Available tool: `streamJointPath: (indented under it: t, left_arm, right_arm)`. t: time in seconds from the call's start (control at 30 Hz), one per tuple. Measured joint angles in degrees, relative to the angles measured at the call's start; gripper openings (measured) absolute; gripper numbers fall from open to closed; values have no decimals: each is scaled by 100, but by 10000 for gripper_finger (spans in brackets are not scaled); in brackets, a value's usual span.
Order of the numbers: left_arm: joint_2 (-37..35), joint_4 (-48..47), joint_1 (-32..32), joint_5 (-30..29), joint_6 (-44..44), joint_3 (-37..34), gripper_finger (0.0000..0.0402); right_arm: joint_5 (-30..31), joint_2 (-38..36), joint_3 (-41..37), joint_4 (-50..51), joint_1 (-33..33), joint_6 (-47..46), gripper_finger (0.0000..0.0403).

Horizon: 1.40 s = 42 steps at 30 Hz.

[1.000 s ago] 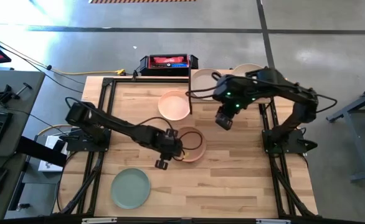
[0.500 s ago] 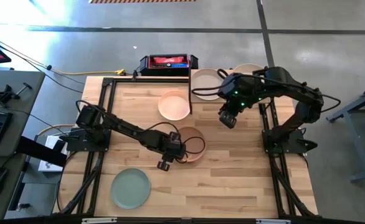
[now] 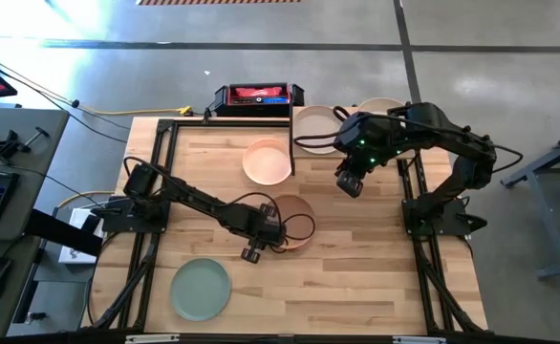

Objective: Place and stack plates onto a shelf
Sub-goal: Stack the brown plate on top of the white plate

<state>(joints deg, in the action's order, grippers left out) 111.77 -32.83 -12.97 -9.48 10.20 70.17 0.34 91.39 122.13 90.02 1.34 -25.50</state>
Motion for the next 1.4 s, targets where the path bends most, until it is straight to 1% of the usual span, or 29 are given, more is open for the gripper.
streamJointPath:
  t: [0.07, 0.13, 0.33, 0.4, 0.53, 0.7, 0.9, 1.03, 1.23, 1.4]
  left_arm:
    - [0, -1, 0, -2, 4, 0, 103]
    - [0, -5, -2, 3, 0, 0, 88]
    - [0, 1, -70, -55, 17, 0, 16]
    - [0, 2, -125, -82, 15, 0, 6]
    - [0, -29, -247, -71, -5, 30, 5]
    - [0, -170, -425, -102, -114, 254, 3]
    - [0, -1117, -608, -823, -105, 843, 2]
    - [0, -1668, -642, -1231, -104, 1183, 2]
    - [0, -2286, -638, -1548, -99, 1532, 1]
    - [-138, -2705, -676, -1867, -106, 1589, 1]
  right_arm:
    - [-2, 0, 0, 0, 0, 0, 55]
    - [-2, 0, 0, 0, 0, 0, 55]
    - [6, 0, 0, 0, 0, 0, 55]
    - [65, 0, 0, 0, 0, 1, 55]
    - [101, 0, 0, 0, 2, 4, 55]
    - [101, 0, 0, 0, 2, 4, 55]
    - [150, 1, 0, 0, 2, 40, 55]
    - [436, 2, 0, 0, 0, 103, 55]
    - [557, 2, 0, 0, 4, 155, 55]
    - [606, 2, 0, 0, 2, 153, 56]
